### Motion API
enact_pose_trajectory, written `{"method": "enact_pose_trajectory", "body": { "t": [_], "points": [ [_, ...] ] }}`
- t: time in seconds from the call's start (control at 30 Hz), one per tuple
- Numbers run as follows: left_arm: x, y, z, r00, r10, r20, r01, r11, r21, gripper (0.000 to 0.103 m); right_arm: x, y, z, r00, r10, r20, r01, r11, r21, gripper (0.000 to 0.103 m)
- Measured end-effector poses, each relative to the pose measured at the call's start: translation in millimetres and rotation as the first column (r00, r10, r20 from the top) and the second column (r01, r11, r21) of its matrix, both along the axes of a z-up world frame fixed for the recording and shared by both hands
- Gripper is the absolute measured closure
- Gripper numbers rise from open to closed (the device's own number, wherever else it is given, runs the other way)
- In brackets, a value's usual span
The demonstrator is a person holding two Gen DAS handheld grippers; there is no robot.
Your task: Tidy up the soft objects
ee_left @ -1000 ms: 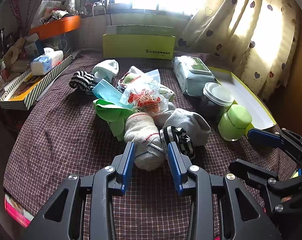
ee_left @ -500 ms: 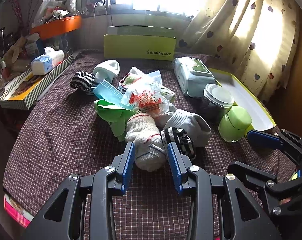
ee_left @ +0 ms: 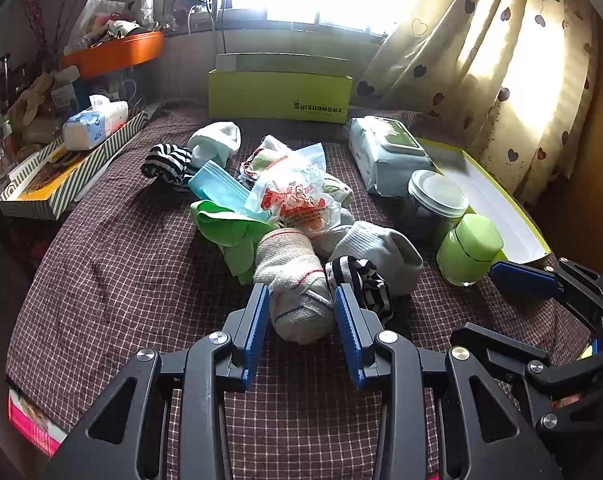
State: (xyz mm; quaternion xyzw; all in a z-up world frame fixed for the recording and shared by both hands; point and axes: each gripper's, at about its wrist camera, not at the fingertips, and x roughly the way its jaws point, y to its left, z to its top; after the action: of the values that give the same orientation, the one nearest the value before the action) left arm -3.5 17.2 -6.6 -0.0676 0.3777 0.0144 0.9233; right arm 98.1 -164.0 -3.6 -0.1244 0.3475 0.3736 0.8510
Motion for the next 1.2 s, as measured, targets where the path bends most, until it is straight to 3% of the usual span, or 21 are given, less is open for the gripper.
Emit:
{"method": "enact_pose_trajectory", "body": {
  "t": [0.47, 1.2],
  "points": [
    [1, 7, 0, 1.0, -0.003, 0.006, 0.003, 1.0, -0.007, 0.067, 5, 7, 1, 1.0, 0.006, 0.0, -0.006, 1.0, -0.01, 0.033],
    [-1, 40, -6, 1.0, 0.015, 0.026, -0.013, 0.998, -0.058, 0.067, 14, 47, -10, 0.996, 0.067, -0.055, -0.069, 0.997, -0.033, 0.049]
  ]
}}
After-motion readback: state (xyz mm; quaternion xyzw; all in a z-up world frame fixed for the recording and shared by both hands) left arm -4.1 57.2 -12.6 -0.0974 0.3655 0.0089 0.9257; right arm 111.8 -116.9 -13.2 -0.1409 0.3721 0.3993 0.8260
